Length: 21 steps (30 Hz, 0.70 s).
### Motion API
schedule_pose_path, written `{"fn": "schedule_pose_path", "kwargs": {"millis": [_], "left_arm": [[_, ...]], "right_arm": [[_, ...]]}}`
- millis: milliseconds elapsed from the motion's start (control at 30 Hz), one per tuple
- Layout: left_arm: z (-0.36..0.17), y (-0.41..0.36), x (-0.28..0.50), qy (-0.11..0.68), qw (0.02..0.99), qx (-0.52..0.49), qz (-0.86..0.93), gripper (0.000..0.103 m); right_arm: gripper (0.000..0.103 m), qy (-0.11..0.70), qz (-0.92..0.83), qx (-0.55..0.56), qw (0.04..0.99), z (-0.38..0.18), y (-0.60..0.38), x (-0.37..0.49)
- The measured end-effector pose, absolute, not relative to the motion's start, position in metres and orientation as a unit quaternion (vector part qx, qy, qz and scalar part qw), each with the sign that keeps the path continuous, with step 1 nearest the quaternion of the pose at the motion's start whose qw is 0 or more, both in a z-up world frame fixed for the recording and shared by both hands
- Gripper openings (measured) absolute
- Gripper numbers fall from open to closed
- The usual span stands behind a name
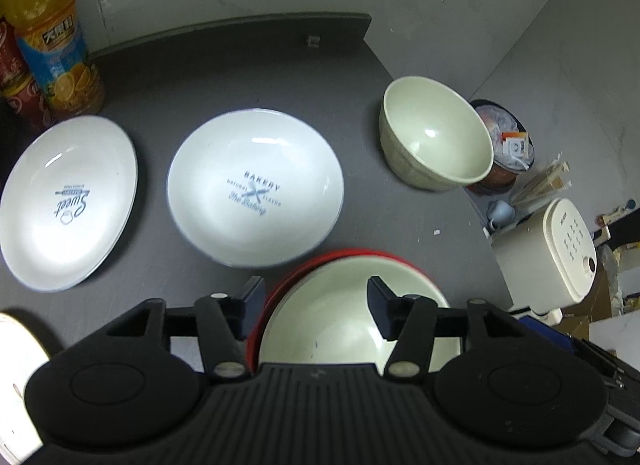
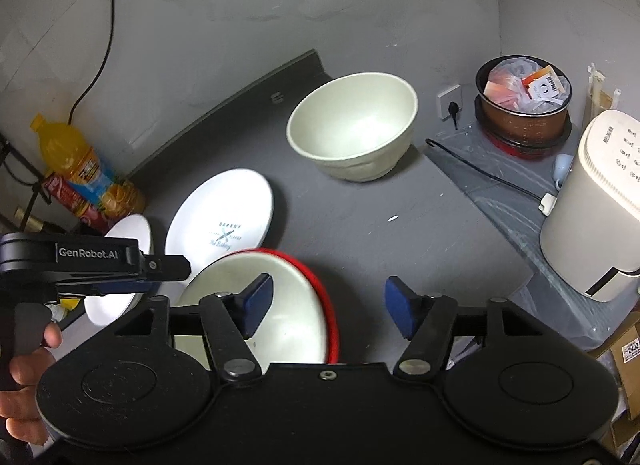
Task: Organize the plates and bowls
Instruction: 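Lower the cream bowl into the red bowl and open the right gripper, then move the right gripper to the smaller cream bowl and grip its rim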
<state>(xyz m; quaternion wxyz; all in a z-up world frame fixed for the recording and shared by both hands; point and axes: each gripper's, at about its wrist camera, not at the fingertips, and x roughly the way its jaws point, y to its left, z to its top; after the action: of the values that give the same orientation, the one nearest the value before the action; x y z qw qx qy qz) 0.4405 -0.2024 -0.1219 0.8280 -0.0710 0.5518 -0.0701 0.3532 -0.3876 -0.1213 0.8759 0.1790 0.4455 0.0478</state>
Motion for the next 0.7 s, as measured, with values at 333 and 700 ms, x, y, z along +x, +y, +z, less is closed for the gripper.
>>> {"fn": "schedule_pose_path", "kwargs": {"millis": [333, 700], "left_arm": [[-0.123, -0.228, 0.470, 0.545, 0.832, -0.081, -0.062, 0.064], [-0.131, -0.257, 0.509, 0.535, 0.839, -0.090, -0.051, 0.065]], "right_arm": [[0.079, 0.435, 0.041, 0.179, 0.881, -0.123, -0.406, 0.381], [0.079, 0.433, 0.038, 0.180, 0.882, -0.134, -0.424, 0.419]]}}
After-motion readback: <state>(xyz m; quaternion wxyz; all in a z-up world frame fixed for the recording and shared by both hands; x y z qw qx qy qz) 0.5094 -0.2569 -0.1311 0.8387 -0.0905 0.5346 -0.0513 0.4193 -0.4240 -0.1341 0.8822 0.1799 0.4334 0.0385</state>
